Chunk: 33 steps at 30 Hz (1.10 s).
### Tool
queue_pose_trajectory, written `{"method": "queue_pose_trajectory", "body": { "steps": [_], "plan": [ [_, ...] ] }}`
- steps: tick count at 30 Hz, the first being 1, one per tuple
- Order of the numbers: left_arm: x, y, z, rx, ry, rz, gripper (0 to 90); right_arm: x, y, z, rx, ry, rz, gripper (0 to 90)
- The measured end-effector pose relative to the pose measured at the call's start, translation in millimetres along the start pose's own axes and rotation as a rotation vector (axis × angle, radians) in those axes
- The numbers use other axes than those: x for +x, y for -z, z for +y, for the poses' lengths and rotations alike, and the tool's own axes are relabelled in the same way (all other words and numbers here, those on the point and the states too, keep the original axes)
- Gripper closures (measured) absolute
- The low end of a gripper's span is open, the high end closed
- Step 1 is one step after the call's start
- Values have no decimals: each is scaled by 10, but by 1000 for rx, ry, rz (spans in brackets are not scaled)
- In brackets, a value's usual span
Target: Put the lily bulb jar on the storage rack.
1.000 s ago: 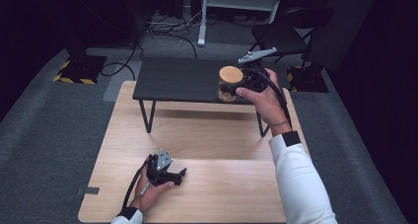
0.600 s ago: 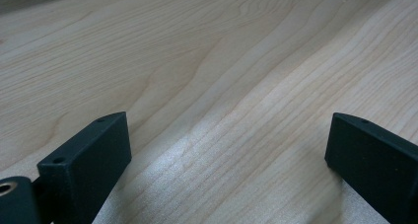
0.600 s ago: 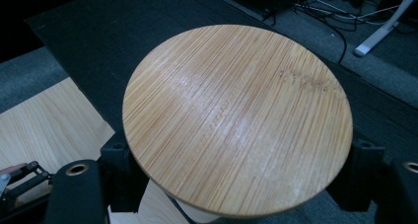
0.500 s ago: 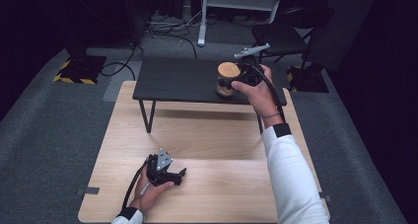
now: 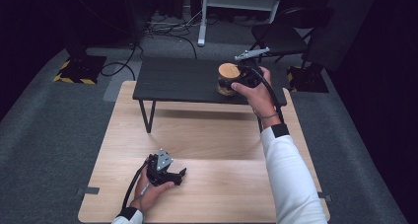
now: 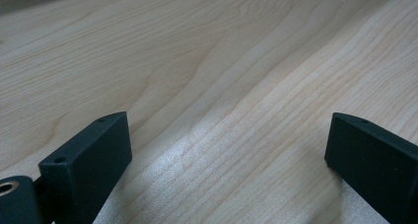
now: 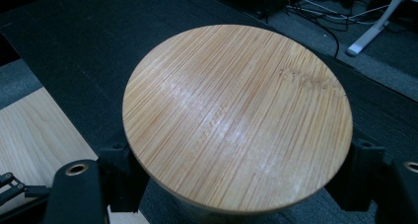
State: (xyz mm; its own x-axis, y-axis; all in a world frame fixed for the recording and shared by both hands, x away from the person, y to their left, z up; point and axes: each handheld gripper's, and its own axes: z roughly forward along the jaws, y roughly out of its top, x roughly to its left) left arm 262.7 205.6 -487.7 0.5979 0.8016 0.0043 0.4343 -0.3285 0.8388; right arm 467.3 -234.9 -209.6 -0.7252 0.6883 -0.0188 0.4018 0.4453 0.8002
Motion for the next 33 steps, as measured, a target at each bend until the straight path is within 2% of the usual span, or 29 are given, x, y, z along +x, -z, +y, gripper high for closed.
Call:
{"method": "queue_pose_trajectory", "body": {
  "steps": [3, 5, 7, 9, 11, 12, 15, 16, 18, 20, 22, 26, 27, 29, 33],
  "plan": [
    [-1, 0, -1, 0, 0, 0, 37, 10, -4, -16, -4, 1, -3, 241],
    [0, 0, 0, 0, 0, 0, 38, 42, -23, -16, 14, -10, -24, 173],
    [0, 0, 0, 0, 0, 0, 37, 49, -18, -56, 3, -4, -25, 167],
    [0, 0, -1, 0, 0, 0, 38, 62, 4, -84, -6, -7, -41, 112],
    [0, 0, -1, 0, 0, 0, 38, 39, 16, -106, -16, -13, -28, 108],
    [0, 0, -1, 0, 0, 0, 38, 34, 58, -125, -22, -18, -22, 93],
    [-1, 0, -1, 0, 0, 0, 38, 83, 165, -158, -31, 2, -42, 87],
    [-1, 0, -1, 0, 0, 0, 38, 77, 201, -189, -40, 10, -34, 86],
    [-1, 0, -1, 0, 0, 0, 37, 100, 270, -207, -27, 12, -45, 65],
    [-1, 0, 0, 0, 0, 0, 38, 129, 353, -302, -50, 29, -56, 66],
    [-1, 0, -1, 0, 0, 0, 38, 120, 434, -393, -61, 7, -47, 65],
    [-1, 0, -1, 0, 1, 0, 38, 123, 595, -636, -94, -2, -33, 65],
    [-1, 0, -1, 0, 1, 0, 38, 123, 595, -636, -94, -2, -33, 65],
    [-1, 0, 0, 0, 0, 0, 38, 177, 698, -843, -116, -5, -45, 65],
    [-1, 0, 1, 0, 0, 0, 38, 233, 774, -1125, -132, -4, -55, 65]
  ]
}}
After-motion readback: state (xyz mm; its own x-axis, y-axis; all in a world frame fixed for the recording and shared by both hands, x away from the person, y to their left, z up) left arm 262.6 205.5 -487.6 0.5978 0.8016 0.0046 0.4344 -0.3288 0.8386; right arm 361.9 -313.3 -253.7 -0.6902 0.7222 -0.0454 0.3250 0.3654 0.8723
